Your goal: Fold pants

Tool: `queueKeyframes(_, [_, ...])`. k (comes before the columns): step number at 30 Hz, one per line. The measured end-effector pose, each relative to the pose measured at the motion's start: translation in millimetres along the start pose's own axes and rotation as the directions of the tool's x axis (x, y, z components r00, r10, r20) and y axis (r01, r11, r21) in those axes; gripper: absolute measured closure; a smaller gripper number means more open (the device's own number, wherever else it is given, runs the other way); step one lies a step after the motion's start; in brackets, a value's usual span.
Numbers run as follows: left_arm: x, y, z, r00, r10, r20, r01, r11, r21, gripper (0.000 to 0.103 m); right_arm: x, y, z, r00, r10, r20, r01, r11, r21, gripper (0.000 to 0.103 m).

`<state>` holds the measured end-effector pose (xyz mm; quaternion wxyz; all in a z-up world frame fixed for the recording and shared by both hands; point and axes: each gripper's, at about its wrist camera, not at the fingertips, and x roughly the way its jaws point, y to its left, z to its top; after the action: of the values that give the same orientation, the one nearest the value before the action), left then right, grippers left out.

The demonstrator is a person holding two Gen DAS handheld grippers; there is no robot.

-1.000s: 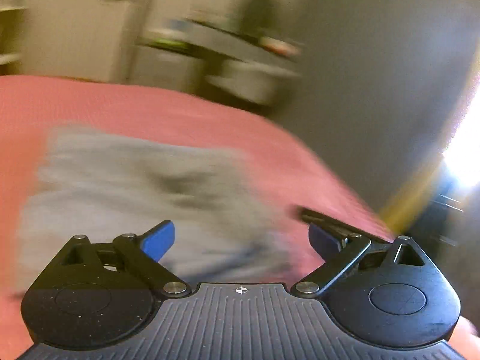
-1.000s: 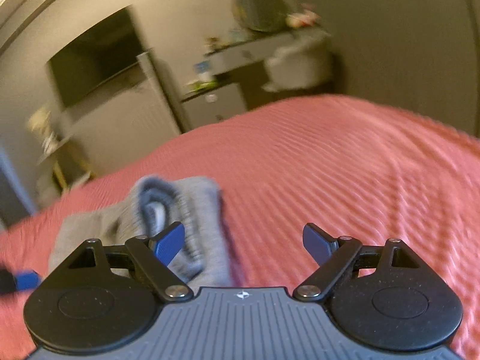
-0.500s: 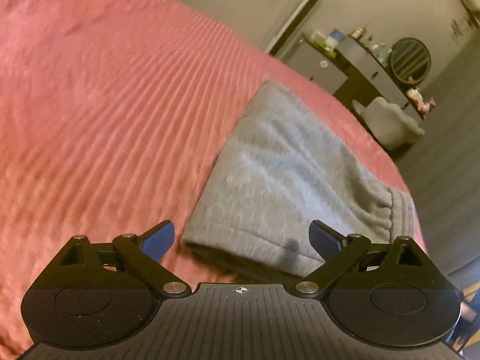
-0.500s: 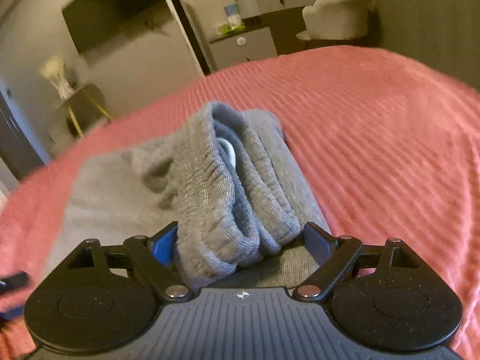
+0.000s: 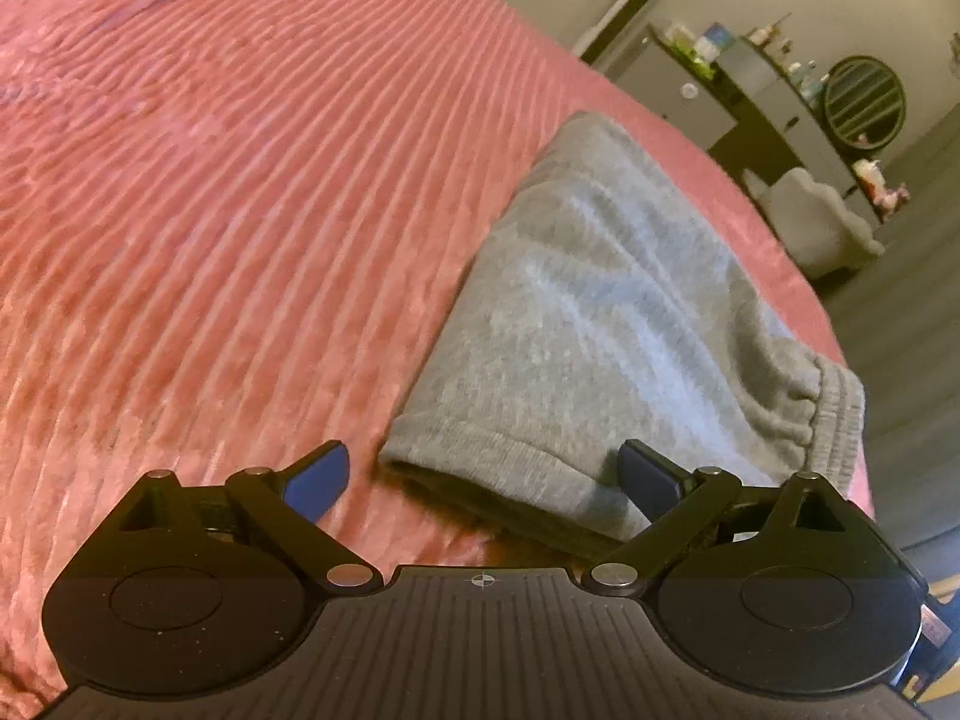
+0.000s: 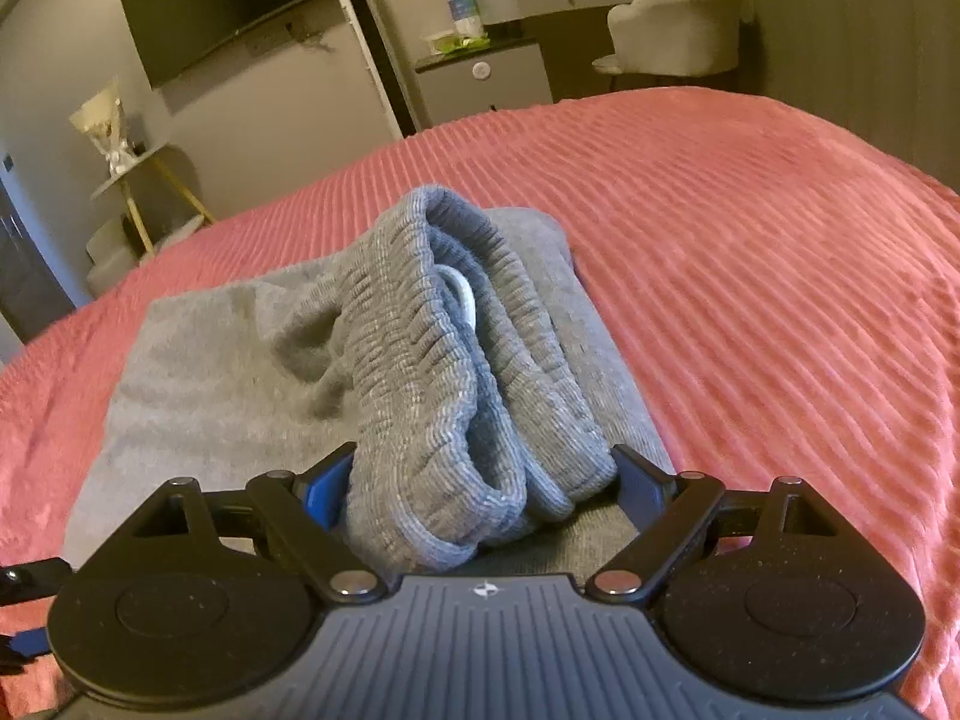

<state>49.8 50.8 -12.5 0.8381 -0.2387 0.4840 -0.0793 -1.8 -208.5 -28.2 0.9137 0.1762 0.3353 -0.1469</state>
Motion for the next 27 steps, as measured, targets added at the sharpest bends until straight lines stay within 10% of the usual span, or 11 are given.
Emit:
queueKeyframes(9, [-4, -1, -3, 1.000, 0.022, -0.005, -0.022, 1.000, 0.005, 0.004, -9, 10, -1, 0.999, -0.017, 0.031, 0.018, 0.999, -0.039, 0.024])
queueKeyframes(17, [-3, 2, -3, 1.000, 0.021, -0.013, -0.021, 1.000, -0.015, 0.004, -47, 25, 3, 0.991, 0.052, 0.127, -0.036, 0.992, -0.121, 0.054])
queueKeyframes(20, [-2, 5, -2, 1.000, 0.019, -0.015, -0.019, 0.999, -0.026, 0.004, -44, 19, -4, 0.992, 0.042, 0.122, -0.023, 0.987, -0.157, 0.048])
queueKeyframes(23, [0, 5, -1, 0.999, 0.027, -0.023, -0.028, 0.999, -0.024, 0.004, -22, 8, -15, 0.996, -0.034, 0.083, 0.050, 0.981, -0.188, 0.017])
queueKeyframes(27, [0, 6, -1, 0.999, 0.032, -0.024, -0.032, 0.999, -0.028, 0.004, -27, -6, -16, 0.993, 0.024, 0.113, -0.012, 0.994, -0.108, 0.017])
